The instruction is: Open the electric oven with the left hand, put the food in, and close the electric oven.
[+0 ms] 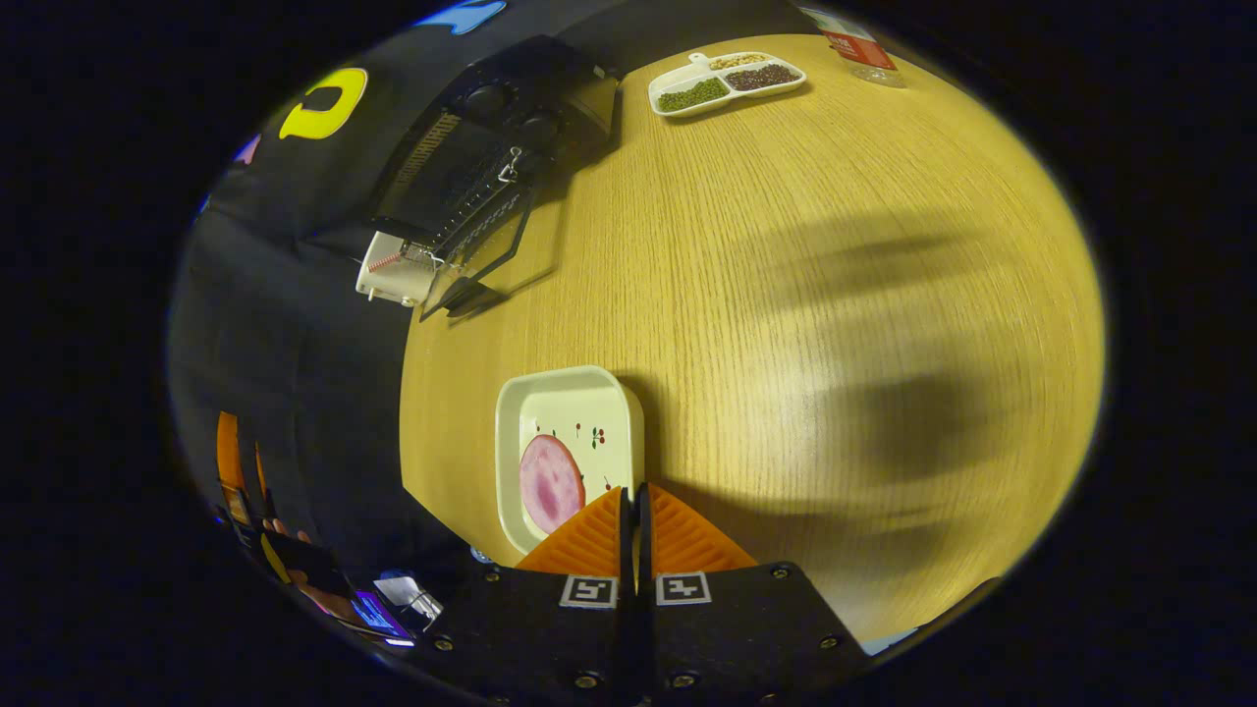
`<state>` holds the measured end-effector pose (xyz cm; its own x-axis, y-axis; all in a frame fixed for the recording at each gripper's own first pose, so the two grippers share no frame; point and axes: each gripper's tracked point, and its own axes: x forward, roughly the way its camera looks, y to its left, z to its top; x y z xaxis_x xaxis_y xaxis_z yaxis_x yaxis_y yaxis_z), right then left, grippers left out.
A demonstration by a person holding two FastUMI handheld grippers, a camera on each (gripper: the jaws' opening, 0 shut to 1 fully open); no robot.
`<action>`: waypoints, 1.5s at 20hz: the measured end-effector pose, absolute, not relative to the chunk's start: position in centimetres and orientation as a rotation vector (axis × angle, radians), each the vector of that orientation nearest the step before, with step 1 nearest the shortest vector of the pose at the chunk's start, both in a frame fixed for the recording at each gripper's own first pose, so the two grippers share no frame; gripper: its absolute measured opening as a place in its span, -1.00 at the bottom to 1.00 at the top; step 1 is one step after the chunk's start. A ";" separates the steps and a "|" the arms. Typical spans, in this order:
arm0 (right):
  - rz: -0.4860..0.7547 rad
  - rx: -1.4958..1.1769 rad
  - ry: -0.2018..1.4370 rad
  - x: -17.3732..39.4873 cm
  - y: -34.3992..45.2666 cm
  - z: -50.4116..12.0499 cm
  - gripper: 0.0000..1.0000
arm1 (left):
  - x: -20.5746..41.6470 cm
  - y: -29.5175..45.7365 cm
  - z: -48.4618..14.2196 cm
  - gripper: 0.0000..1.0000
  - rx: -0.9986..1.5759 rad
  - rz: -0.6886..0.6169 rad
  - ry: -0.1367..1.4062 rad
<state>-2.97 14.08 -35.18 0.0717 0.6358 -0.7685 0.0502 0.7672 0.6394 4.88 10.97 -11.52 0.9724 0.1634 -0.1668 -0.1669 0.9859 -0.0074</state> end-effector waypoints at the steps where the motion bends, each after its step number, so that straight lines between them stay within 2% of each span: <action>1: 0.487 0.615 1.437 -2.8 14.4 -34.8 -1.00 | 5.0 11.2 -11.7 0.94 -0.023 0.171 0.169; 4: 0.480 0.687 1.404 -2.2 15.8 -33.5 -0.99 | 5.2 11.6 -11.9 0.94 -0.038 0.177 0.171; 5: 0.467 0.718 1.390 -1.6 16.4 -33.0 -0.99 | 5.2 11.8 -12.0 1.00 -0.038 0.179 0.170; 10: 0.419 0.860 1.275 2.3 19.9 -29.5 -0.99 | 5.7 12.5 -12.9 0.94 -0.036 0.180 0.179; 12: 0.373 0.908 1.237 4.3 21.1 -28.6 -1.00 | 6.0 12.8 -13.0 0.94 -0.038 0.180 0.179; 13: 0.346 0.930 1.216 5.4 21.6 -28.3 -0.99 | 6.1 13.0 -13.0 0.88 -0.039 0.181 0.179; 14: 0.323 0.947 1.197 6.5 22.1 -28.2 -1.00 | 6.3 13.3 -13.1 0.94 -0.038 0.183 0.181; 23: 0.127 1.147 1.082 14.2 26.4 -28.3 -0.99 | 8.3 16.4 -14.2 0.94 -0.033 0.202 0.200; 24: 0.113 1.177 1.075 14.9 27.0 -28.4 -0.99 | 8.6 16.7 -14.5 1.00 -0.030 0.202 0.204; 25: 0.090 1.204 1.064 15.8 27.5 -28.6 -0.99 | 8.9 16.9 -14.7 0.94 -0.028 0.202 0.207; 30: -0.028 1.305 0.989 19.8 29.0 -29.6 -0.99 | 10.7 18.0 -15.4 0.94 -0.015 0.203 0.219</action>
<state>19.79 28.98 -29.63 0.6104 0.4964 -0.6173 0.5306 0.3224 0.7839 10.70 17.97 -15.44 0.9557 0.1980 -0.2176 -0.2013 0.9795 0.0072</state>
